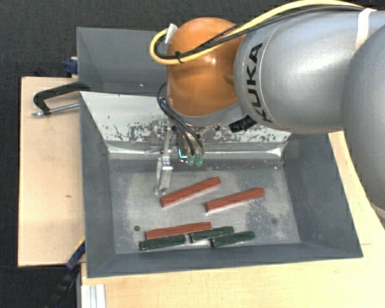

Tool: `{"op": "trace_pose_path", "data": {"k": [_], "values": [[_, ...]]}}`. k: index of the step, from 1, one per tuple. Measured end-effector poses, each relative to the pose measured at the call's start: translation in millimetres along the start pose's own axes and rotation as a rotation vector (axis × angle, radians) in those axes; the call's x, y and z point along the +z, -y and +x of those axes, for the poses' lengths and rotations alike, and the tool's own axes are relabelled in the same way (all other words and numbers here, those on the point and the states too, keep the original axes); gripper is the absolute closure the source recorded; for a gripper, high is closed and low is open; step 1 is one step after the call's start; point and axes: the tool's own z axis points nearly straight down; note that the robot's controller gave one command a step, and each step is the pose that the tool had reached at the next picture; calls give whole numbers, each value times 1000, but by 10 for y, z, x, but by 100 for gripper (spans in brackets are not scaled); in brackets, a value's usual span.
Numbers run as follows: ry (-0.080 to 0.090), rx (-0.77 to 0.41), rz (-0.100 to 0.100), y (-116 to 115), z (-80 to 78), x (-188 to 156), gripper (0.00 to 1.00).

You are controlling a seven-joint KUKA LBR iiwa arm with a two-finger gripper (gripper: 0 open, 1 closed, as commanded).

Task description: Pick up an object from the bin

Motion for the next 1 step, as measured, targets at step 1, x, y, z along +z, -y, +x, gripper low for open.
{"op": "trace_pose_path", "data": {"k": [1], "values": [[8,2,-2,8,-19,-46,0]]}}
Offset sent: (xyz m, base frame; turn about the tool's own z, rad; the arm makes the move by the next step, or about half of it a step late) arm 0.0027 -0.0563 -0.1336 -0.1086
